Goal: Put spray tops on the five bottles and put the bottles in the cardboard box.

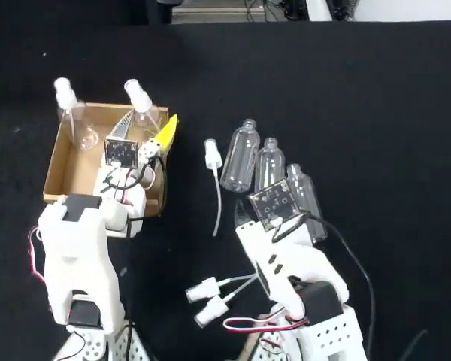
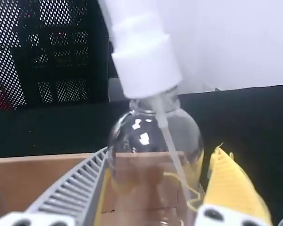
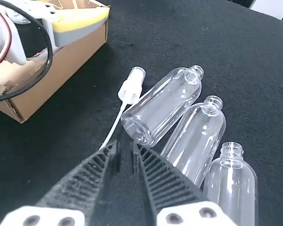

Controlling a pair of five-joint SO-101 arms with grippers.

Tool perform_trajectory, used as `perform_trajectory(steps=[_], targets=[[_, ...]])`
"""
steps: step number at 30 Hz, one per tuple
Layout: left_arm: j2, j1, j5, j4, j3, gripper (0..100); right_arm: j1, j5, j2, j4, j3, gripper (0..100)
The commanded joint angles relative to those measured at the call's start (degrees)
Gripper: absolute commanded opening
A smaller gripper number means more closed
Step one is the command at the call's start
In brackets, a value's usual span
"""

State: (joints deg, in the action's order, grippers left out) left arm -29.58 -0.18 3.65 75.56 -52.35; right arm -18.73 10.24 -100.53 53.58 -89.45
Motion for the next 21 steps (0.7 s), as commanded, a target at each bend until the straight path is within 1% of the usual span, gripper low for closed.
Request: perform_trajectory(steps=[1,7,14,18,21], targets=[[1.1,0.2,0.5,1.4,1.5,30,0.7,-0.4,-1.1,-0.9,0.8,2.3],[6.9,-0.5,0.5,2.3,-2.2,30,0.7,-0.4,-1.1,-1.0,0.8,2.4],[20.3,-1.6,0.4,1.9,-13.8,30,0.7,-0.4,-1.1,-1.1,0.8,2.4],[29.4,-2.7,0.0,-6.0,-18.9,30,0.7,-0.4,-1.1,-0.9,0.8,2.4],[38.0,-3.3,0.0,-13.4,-24.5,30,0.7,-0.4,-1.1,-0.9,0.7,2.5]])
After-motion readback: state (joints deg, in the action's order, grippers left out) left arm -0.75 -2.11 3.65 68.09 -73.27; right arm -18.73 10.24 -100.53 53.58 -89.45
